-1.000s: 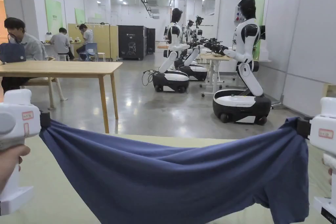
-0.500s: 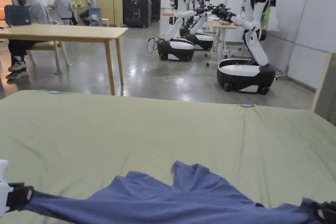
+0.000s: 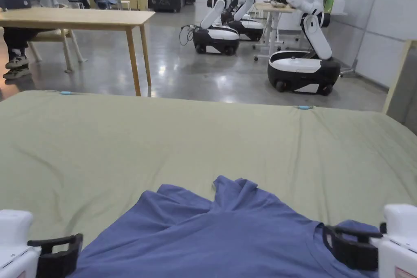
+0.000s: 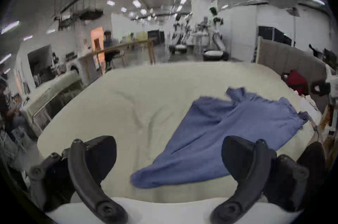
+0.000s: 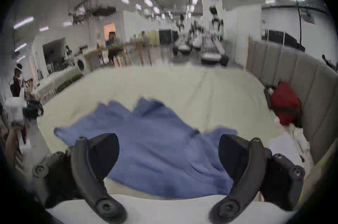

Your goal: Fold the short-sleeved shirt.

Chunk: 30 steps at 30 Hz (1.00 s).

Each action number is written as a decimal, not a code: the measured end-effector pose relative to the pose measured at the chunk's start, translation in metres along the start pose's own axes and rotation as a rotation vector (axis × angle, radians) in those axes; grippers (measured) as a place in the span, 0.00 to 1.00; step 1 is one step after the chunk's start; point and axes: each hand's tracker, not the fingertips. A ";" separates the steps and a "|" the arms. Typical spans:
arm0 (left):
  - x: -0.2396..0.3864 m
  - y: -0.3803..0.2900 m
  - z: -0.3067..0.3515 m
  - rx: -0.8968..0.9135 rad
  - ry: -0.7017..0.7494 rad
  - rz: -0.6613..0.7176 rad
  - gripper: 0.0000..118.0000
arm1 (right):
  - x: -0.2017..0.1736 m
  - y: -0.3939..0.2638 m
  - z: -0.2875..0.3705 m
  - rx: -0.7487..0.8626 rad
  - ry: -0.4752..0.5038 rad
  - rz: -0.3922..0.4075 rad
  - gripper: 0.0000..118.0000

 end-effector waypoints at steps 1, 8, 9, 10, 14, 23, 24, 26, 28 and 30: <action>0.004 -0.006 -0.007 0.016 -0.027 0.004 0.92 | -0.021 0.002 -0.002 0.062 0.002 -0.015 0.95; 0.022 -0.024 -0.012 -0.047 0.003 0.032 0.00 | -0.105 -0.018 -0.030 0.169 -0.007 0.014 0.01; 0.016 -0.025 -0.007 -0.042 0.015 0.051 0.00 | -0.108 -0.019 -0.033 0.141 0.047 0.010 0.01; 0.005 -0.028 -0.004 -0.036 0.038 0.067 0.00 | -0.113 -0.020 -0.034 0.134 0.045 0.015 0.01; -0.050 -0.050 0.000 -0.113 0.137 0.150 0.00 | -0.121 -0.031 -0.045 0.098 0.056 0.050 0.01; -0.090 -0.087 -0.039 -0.175 0.102 0.214 0.98 | -0.122 -0.051 -0.075 -0.022 0.073 0.005 0.01; -0.087 -0.088 -0.049 -0.208 0.104 0.223 0.98 | -0.122 -0.052 -0.077 -0.033 0.071 0.006 0.01; -0.093 -0.092 -0.061 -0.230 0.088 0.207 0.93 | -0.121 -0.053 -0.082 -0.050 0.062 0.008 0.01; -0.089 -0.093 -0.076 -0.249 0.060 0.201 0.82 | -0.120 -0.053 -0.087 -0.066 0.056 0.011 0.01; -0.089 -0.098 -0.094 -0.254 0.057 0.188 0.80 | -0.119 -0.053 -0.091 -0.077 0.048 0.016 0.01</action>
